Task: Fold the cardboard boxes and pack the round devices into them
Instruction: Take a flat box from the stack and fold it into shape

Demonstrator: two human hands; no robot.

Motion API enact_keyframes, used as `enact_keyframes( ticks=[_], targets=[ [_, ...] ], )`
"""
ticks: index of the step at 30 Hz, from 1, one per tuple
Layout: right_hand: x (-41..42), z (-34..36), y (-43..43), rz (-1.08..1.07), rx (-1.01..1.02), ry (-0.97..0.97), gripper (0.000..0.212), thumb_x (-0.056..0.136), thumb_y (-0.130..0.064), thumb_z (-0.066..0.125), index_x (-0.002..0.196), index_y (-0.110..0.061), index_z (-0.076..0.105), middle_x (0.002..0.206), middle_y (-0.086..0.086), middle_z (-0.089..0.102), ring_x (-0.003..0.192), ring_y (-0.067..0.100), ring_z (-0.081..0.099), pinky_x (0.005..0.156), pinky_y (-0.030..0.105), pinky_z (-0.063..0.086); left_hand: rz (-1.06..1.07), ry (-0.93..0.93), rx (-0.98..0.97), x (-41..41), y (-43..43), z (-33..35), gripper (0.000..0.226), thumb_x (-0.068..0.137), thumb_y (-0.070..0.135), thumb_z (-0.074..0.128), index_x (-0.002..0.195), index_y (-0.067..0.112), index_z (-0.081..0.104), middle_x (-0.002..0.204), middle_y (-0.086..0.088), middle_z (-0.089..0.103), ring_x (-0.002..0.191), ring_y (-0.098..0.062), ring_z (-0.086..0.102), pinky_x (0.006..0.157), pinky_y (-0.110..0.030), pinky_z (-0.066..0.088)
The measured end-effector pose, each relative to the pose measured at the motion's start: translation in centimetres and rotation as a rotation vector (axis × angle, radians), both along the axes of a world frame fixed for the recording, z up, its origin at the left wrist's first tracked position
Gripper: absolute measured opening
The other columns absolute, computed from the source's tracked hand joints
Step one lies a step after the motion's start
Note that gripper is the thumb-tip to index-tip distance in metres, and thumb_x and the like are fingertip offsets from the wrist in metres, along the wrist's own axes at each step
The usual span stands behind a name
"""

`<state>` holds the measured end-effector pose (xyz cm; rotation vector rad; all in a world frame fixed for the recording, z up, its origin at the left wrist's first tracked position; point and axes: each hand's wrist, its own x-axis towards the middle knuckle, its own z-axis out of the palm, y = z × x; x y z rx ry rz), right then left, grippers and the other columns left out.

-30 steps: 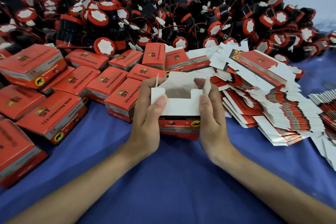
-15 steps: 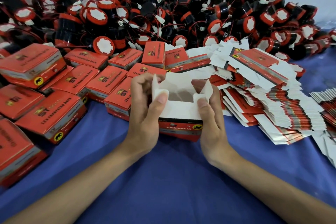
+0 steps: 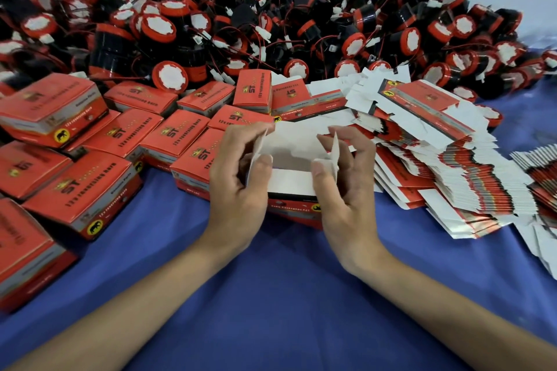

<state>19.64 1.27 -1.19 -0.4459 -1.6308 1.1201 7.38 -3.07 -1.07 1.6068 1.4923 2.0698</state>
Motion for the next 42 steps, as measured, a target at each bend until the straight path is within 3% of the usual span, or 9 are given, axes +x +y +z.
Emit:
enact_keyframes(
  ticks=[4, 8, 11, 15, 20, 24, 31, 36, 42],
  targets=[
    [-0.2, 0.5, -0.2, -0.093, 0.034, -0.018, 0.032, 0.092, -0.005, 0.051, 0.114, -0.028, 0.048, 0.097, -0.04, 0.056, 0.086, -0.018, 0.053, 0.072, 0.001, 0.041, 0.035, 0.002, 0.003, -0.2, 0.2, 0.1, 0.02, 0.095, 0.028, 0.05, 0.114, 0.028, 0.058, 0.106, 0.013, 0.058, 0.101, 0.004, 0.055, 0.088, -0.014, 0.041],
    [-0.1, 0.8, -0.1, -0.121, -0.028, -0.033, 0.021, 0.096, -0.033, 0.053, 0.117, -0.036, 0.053, 0.112, -0.027, 0.064, 0.103, -0.008, 0.059, 0.085, 0.004, 0.041, -0.109, -0.144, -0.109, -0.1, 0.1, 0.6, 0.042, 0.093, 0.063, 0.034, 0.115, 0.037, 0.058, 0.113, 0.034, 0.062, 0.114, 0.009, 0.054, 0.091, -0.008, 0.041],
    [-0.1, 1.0, -0.1, -0.032, -0.17, 0.015, 0.029, 0.095, -0.047, 0.044, 0.116, -0.032, 0.058, 0.113, -0.029, 0.064, 0.114, -0.01, 0.055, 0.086, 0.007, 0.044, -0.224, -0.33, -0.172, -0.6, 0.7, 0.5, 0.023, 0.097, 0.044, 0.045, 0.107, 0.044, 0.066, 0.115, 0.025, 0.066, 0.115, 0.001, 0.058, 0.09, -0.011, 0.044],
    [-0.3, 0.8, 0.2, 0.119, -0.349, 0.044, 0.031, 0.094, -0.027, 0.049, 0.122, -0.035, 0.057, 0.121, -0.021, 0.064, 0.123, 0.004, 0.054, 0.1, 0.03, 0.047, -0.36, -0.401, -0.203, -1.2, 0.8, 0.3, 0.04, 0.086, 0.016, 0.052, 0.115, 0.042, 0.062, 0.121, 0.012, 0.066, 0.112, -0.008, 0.061, 0.083, -0.018, 0.049],
    [-0.4, 1.0, 0.3, 0.238, -0.609, 0.171, 0.033, 0.077, -0.013, 0.059, 0.098, -0.034, 0.075, 0.113, -0.006, 0.07, 0.109, 0.015, 0.064, 0.096, 0.036, 0.052, -0.38, -0.434, -0.231, -0.8, 0.6, 0.3, 0.031, 0.08, 0.012, 0.047, 0.103, 0.028, 0.061, 0.089, 0.011, 0.07, 0.082, -0.005, 0.064, 0.067, -0.017, 0.049],
    [-0.3, 1.0, 0.3, 0.252, -0.53, 0.143, 0.038, 0.078, -0.004, 0.052, 0.086, -0.032, 0.076, 0.092, -0.006, 0.071, 0.086, 0.012, 0.067, 0.071, 0.029, 0.057, -0.331, -0.364, -0.199, -0.3, 0.3, 0.1, 0.02, 0.081, 0.012, 0.045, 0.093, 0.023, 0.055, 0.076, 0.015, 0.064, 0.071, -0.001, 0.058, 0.061, -0.016, 0.046],
    [-0.2, 0.7, 0.2, 0.284, -0.365, 0.132, 0.031, 0.083, -0.008, 0.049, 0.079, -0.023, 0.076, 0.106, -0.004, 0.07, 0.113, 0.015, 0.059, 0.091, 0.03, 0.048, -0.275, -0.286, -0.125, -0.2, 0.4, -0.1, 0.019, 0.077, 0.005, 0.039, 0.083, 0.015, 0.054, 0.089, 0.016, 0.059, 0.087, -0.003, 0.055, 0.077, -0.018, 0.042],
    [-0.1, 0.9, 0.1, 0.246, -0.378, 0.086, 0.017, 0.077, -0.031, 0.062, 0.083, -0.024, 0.075, 0.109, -0.001, 0.069, 0.115, 0.02, 0.059, 0.094, 0.041, 0.048, -0.356, -0.223, -0.076, -0.3, 0.3, -0.5, 0.026, 0.079, 0.03, 0.041, 0.093, 0.009, 0.051, 0.099, 0.015, 0.057, 0.095, -0.001, 0.057, 0.082, -0.015, 0.043],
    [0.0, 0.8, 0.3, 0.271, -0.435, 0.083, 0.027, 0.075, -0.003, 0.059, 0.086, -0.025, 0.07, 0.108, 0.006, 0.065, 0.105, 0.026, 0.06, 0.083, 0.043, 0.052, -0.414, -0.224, -0.114, -0.3, 0.1, -0.5, 0.02, 0.078, 0.022, 0.046, 0.093, 0.01, 0.045, 0.099, 0.022, 0.056, 0.094, 0.002, 0.056, 0.076, -0.015, 0.046]
  ],
)
